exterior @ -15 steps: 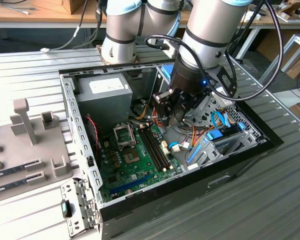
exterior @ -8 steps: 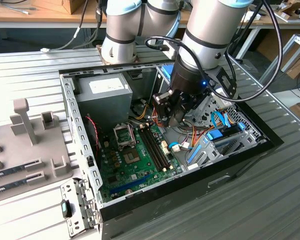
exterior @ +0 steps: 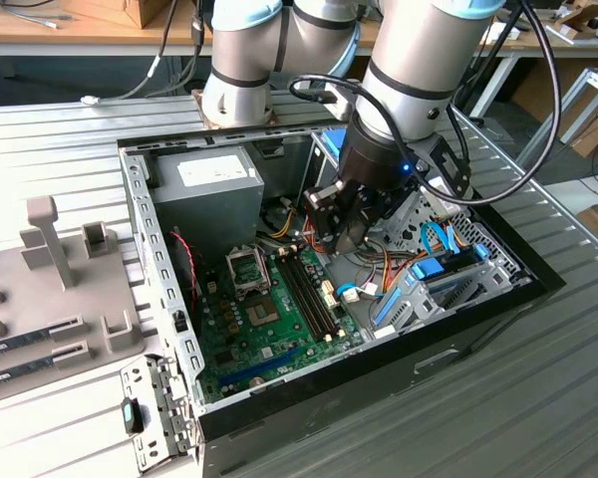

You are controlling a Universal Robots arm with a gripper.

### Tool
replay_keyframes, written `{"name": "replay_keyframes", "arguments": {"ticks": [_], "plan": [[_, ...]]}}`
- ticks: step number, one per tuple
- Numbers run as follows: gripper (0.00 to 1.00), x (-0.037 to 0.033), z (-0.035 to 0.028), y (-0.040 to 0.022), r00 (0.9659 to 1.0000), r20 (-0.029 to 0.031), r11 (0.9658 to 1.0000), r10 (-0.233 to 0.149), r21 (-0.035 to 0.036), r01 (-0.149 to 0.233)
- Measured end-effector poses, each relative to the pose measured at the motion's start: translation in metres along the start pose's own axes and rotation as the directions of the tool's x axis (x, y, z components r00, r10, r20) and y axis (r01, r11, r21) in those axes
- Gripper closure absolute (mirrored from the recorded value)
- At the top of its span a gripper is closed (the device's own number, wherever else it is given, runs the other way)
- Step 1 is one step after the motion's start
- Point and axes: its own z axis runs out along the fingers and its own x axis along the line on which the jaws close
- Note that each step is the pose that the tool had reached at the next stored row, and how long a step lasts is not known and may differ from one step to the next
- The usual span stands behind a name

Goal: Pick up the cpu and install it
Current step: 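Pick up the cpu and move it towards the insertion slot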

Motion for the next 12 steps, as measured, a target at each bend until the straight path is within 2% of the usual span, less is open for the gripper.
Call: {"name": "replay_keyframes", "arguments": {"ticks": [7, 12], "plan": [[0.53, 0.0011, 0.0033, 0.0001, 1.0000, 0.0000, 1.0000, 0.000, 0.0004, 0.000], [0.53, 0.0105, 0.0054, 0.0013, 1.0000, -0.0001, 1.0000, 0.000, 0.0002, 0.000]]}}
